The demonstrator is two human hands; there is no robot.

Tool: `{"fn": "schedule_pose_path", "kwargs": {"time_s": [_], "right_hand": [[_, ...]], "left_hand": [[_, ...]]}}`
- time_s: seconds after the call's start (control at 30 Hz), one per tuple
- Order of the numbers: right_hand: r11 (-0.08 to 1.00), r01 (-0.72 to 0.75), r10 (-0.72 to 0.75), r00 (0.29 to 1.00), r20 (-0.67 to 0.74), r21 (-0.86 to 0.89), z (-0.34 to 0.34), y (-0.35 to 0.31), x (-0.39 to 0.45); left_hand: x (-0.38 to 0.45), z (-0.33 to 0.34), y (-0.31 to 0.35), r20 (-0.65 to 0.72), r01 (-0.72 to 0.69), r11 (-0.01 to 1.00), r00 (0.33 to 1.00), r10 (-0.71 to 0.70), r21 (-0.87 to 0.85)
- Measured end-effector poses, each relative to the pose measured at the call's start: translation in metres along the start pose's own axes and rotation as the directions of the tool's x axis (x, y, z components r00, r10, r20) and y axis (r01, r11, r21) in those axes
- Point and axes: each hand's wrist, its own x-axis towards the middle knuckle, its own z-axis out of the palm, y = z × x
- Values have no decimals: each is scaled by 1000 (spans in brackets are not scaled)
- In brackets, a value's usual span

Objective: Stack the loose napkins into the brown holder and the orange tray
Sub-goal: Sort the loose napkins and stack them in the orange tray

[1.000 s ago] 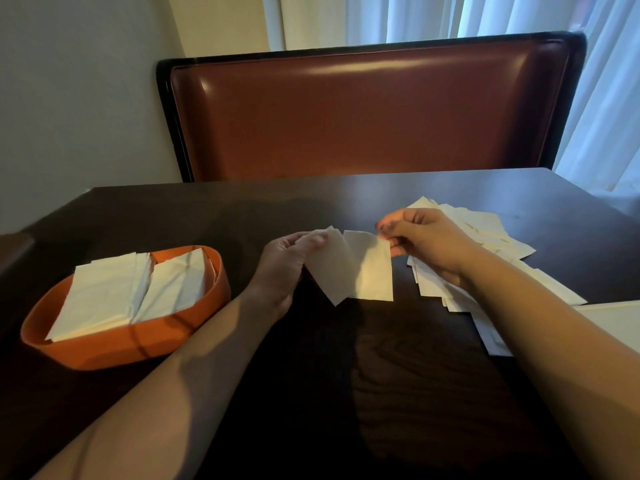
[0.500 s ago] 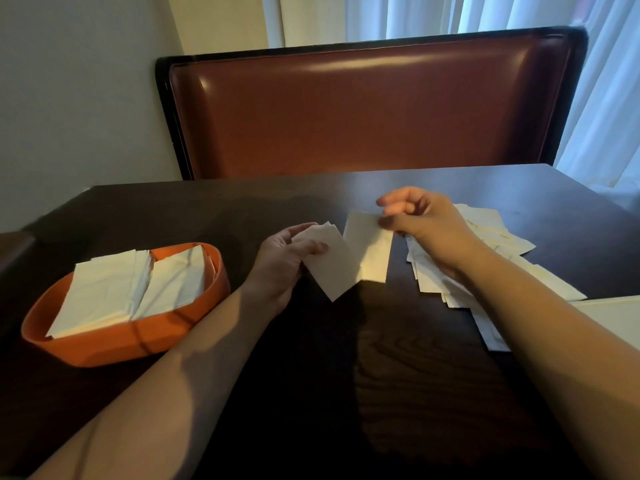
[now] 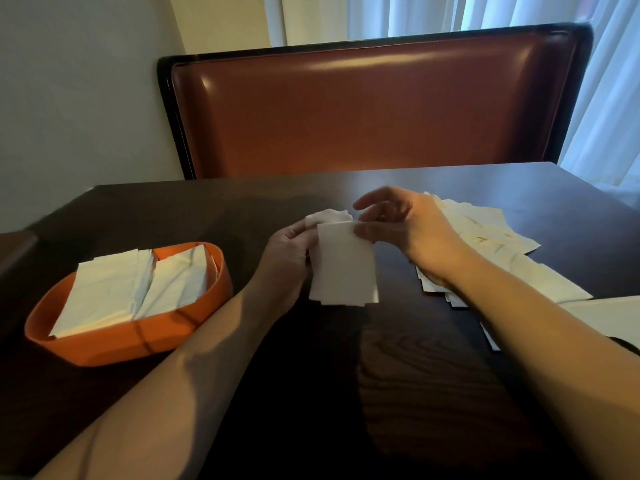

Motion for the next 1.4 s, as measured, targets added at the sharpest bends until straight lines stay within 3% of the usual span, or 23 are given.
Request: {"fn": "schedule_pose_path", "kwargs": {"time_s": [0.13, 0.23, 0.43, 0.53, 0.63, 0.73, 0.83, 0.93, 1.03, 1.23, 1.4], "right_hand": [[996, 83, -85, 993, -82, -23, 9, 12, 4], [983, 111, -132, 980, -149, -144, 14, 18, 5], [990, 89, -111, 970, -216, -106, 19, 26, 6], [973, 107, -151, 965, -214, -204, 18, 28, 6], [963, 28, -73, 985, -158, -270, 16, 27, 7], [968, 35, -56, 995, -79, -248, 15, 28, 6], [987, 70, -85, 992, -97, -146, 14, 21, 3], [998, 59, -57, 995, -85, 21, 9, 15, 2], [999, 48, -49, 998, -37, -17, 3, 13, 0], [993, 34, -35, 999, 11, 113, -4, 3, 0], [983, 27, -29, 1000, -9, -184, 0, 9, 0]], "left_hand": [[0, -2, -3, 18, -6, 1000, 1000, 6, -2], [-1, 1, -2, 17, 45, 999, 999, -45, -24], [-7, 7, 0, 68, 126, 990, 990, -122, -63], [-9, 7, -2, 109, 55, 998, 992, -59, 38], [-8, 8, -4, 108, -7, 997, 994, -1, 72], [-9, 9, -4, 115, -36, 999, 993, 31, 39], [-10, 6, -2, 144, -47, 996, 989, 37, 71], [-12, 6, -2, 191, 36, 991, 980, -60, 128], [-13, 8, -2, 198, 100, 985, 972, -127, 142], [-16, 7, 7, 247, 147, 988, 957, -152, 38], [-19, 10, 4, 267, 205, 978, 941, -207, 36]]}}
